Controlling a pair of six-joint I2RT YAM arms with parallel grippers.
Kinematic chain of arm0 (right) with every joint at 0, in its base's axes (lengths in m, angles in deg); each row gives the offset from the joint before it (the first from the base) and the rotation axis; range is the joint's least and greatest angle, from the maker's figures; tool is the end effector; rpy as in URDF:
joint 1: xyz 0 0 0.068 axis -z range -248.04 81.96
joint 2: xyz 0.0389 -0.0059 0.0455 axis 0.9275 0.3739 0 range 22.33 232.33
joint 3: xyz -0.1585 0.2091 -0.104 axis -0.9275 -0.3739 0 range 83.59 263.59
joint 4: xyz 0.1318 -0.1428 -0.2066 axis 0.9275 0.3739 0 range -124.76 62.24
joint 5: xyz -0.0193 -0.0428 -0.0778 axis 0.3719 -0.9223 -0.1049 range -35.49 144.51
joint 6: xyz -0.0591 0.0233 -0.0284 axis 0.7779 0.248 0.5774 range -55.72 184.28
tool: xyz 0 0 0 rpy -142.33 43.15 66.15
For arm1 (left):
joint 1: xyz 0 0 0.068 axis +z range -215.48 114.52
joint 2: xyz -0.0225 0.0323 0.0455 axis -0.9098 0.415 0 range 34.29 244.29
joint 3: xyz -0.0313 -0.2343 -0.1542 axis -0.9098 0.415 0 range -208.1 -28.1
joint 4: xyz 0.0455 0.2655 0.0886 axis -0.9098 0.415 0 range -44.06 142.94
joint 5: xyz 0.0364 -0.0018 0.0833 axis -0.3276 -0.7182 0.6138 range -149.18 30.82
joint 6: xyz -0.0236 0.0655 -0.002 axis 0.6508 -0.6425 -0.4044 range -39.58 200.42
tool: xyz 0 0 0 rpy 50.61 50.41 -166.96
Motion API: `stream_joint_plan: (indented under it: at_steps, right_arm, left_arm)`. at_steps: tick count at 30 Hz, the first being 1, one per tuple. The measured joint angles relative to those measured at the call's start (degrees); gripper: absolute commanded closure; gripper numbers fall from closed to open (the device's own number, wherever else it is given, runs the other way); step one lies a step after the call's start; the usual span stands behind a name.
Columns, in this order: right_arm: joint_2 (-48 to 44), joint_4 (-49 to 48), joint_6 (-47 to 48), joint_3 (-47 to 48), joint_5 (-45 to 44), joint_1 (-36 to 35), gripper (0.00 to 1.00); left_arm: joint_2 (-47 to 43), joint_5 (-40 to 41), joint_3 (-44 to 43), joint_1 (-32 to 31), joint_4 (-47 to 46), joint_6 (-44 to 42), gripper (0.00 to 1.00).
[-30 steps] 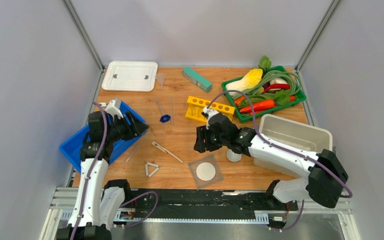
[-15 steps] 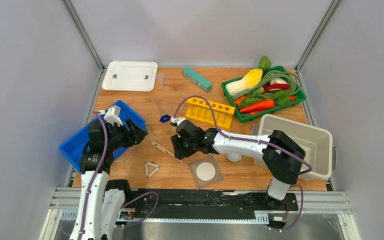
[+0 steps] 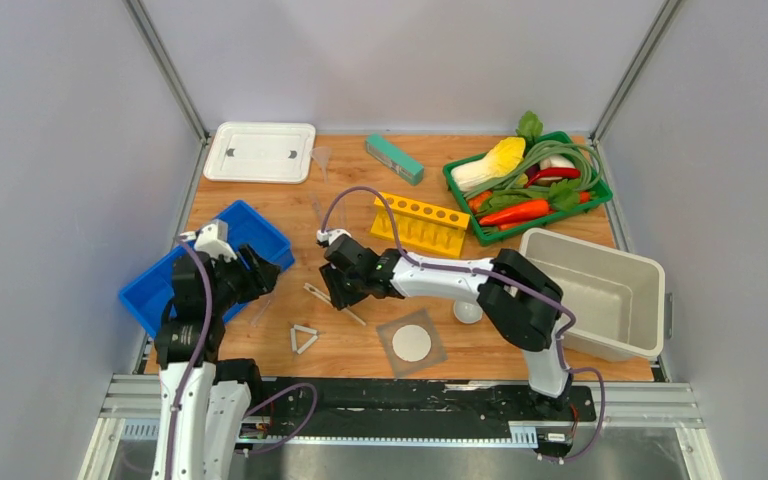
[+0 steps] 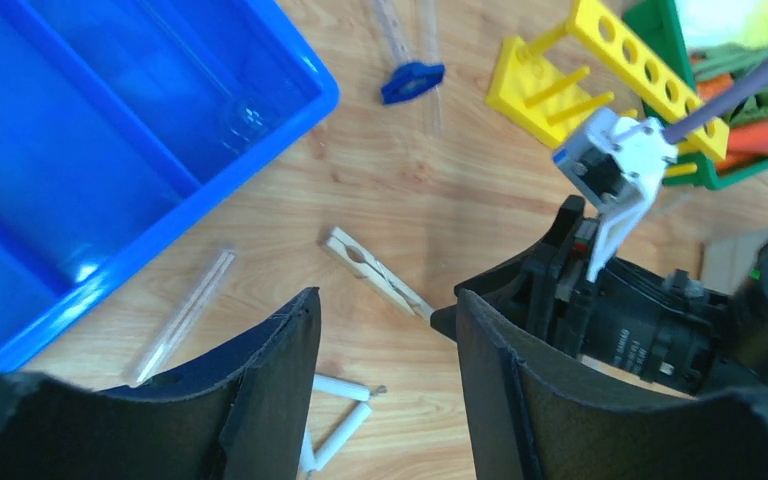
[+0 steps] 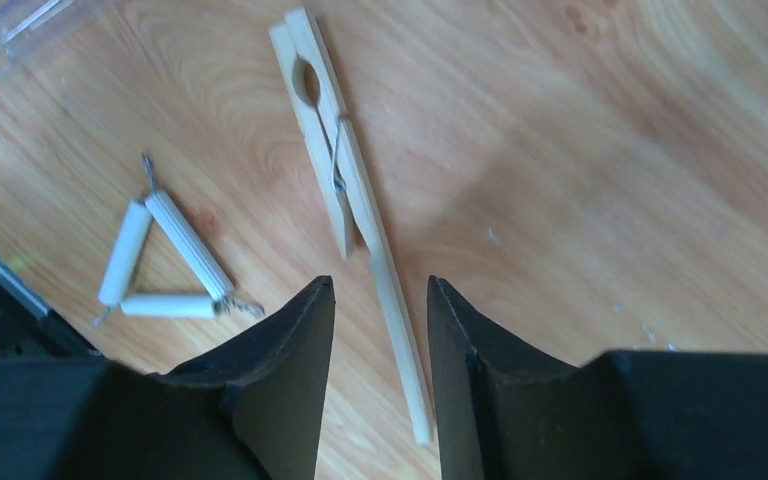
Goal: Organize the chemistry lab equipment
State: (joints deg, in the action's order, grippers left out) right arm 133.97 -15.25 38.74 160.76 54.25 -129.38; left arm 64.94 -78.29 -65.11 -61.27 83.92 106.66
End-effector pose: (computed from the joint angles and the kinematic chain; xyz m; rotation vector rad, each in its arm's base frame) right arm 0.2176 0.3974 0.1598 -0.8041 2.4957 0.5819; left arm 0.1543 -0.0072 0.2755 -0.3667 2.1117 -0.5803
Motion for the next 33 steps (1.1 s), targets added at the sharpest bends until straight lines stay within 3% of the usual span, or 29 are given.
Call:
stream_joint_plan:
  at_steps: [7,14,23,33]
  right_arm:
    - [7.30,2.36,0.15,9.05,-3.28,-0.92,0.54]
    - [11.41,4.35,0.42,13.35,-5.18,-1.55,0.58]
    - [11.63,5.01,0.85,13.18,-10.73,-3.02,0.87]
    - [1.44,9.01,0.07,4.09,-15.58,-2.29,0.89]
  left_arm:
    - [-15.56,9.40,-2.08,-0.02,2.25,-0.04,0.37]
    - [-15.08,13.77,-3.34,-0.07,3.72,-0.04,0.38]
    - [-15.06,14.29,-3.32,-0.07,4.04,-0.02,0.38]
    - [-14.51,13.35,-2.99,-0.07,3.78,-0.02,0.38]
